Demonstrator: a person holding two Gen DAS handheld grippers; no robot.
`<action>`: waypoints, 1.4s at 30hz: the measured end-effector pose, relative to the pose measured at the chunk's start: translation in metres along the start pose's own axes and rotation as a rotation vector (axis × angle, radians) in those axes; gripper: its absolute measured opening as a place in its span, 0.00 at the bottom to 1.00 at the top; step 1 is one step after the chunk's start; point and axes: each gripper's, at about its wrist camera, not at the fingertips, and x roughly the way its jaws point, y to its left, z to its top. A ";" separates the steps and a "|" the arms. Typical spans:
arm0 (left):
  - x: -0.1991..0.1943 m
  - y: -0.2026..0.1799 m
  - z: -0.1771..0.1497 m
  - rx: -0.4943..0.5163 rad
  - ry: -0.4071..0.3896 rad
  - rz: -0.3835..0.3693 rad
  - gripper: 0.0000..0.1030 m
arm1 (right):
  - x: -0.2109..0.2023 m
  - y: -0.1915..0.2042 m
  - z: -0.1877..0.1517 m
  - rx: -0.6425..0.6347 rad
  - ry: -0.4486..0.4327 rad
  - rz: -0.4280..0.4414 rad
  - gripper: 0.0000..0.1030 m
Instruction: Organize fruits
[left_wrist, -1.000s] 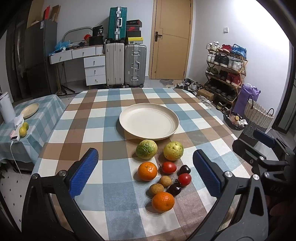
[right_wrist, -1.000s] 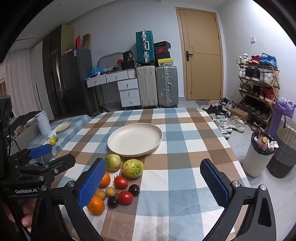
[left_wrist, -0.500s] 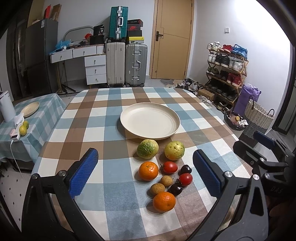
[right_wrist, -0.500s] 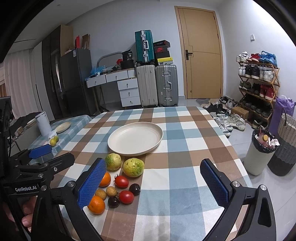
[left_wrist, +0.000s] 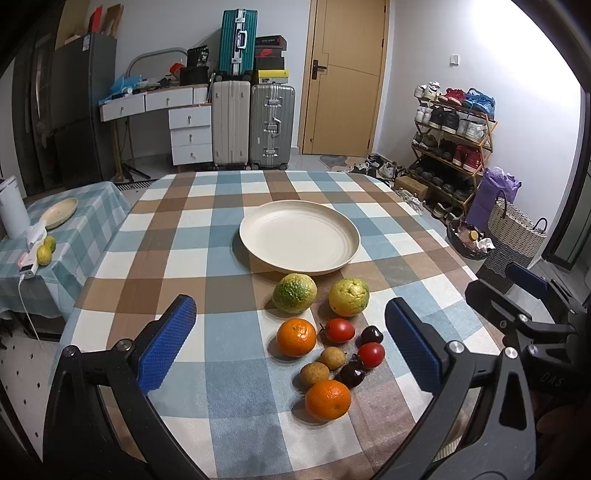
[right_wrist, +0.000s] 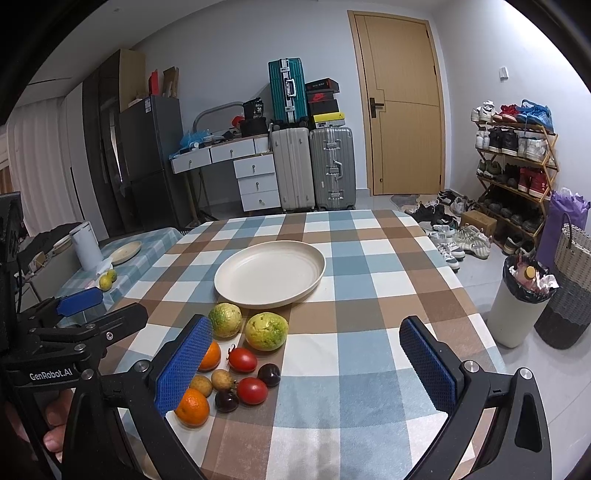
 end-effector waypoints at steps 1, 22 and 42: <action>0.002 0.003 -0.001 -0.004 0.003 0.000 0.99 | 0.000 0.000 0.000 0.001 0.001 0.001 1.00; 0.009 0.006 -0.004 -0.008 0.015 -0.004 0.99 | 0.000 -0.002 -0.003 0.020 0.010 0.013 1.00; 0.046 0.009 -0.029 0.004 0.122 -0.021 0.99 | 0.013 -0.006 -0.010 0.029 0.048 0.004 1.00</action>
